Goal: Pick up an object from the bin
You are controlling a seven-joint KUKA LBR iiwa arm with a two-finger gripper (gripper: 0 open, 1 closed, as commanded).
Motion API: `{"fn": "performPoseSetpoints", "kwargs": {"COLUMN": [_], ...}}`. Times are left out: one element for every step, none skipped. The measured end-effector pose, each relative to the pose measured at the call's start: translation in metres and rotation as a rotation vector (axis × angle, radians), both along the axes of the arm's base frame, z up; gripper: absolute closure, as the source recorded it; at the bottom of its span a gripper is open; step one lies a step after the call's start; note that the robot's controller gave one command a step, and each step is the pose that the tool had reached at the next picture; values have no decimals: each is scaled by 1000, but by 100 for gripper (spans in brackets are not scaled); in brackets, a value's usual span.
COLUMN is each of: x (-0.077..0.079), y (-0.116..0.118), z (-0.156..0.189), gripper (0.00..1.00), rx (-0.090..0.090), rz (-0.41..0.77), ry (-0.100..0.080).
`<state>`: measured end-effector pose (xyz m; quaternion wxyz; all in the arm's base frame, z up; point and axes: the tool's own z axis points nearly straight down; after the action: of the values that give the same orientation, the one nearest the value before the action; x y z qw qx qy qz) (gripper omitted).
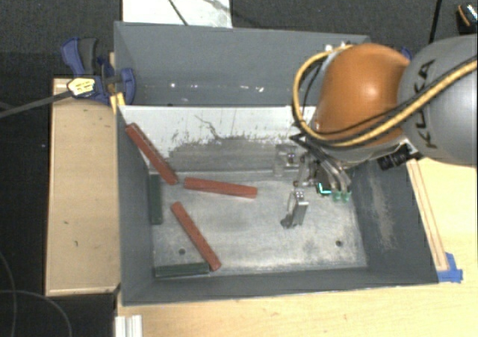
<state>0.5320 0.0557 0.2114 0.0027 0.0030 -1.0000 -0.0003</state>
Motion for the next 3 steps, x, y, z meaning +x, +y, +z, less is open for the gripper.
{"fn": "performPoseSetpoints", "kwargs": {"x": [50,51,51], "y": [4,4,4], "z": [-143,-138,-138], "gripper": [0,100,0], "rx": [0,0,1], "rz": [75,71,69], "ry": [0,-6,-6]}}
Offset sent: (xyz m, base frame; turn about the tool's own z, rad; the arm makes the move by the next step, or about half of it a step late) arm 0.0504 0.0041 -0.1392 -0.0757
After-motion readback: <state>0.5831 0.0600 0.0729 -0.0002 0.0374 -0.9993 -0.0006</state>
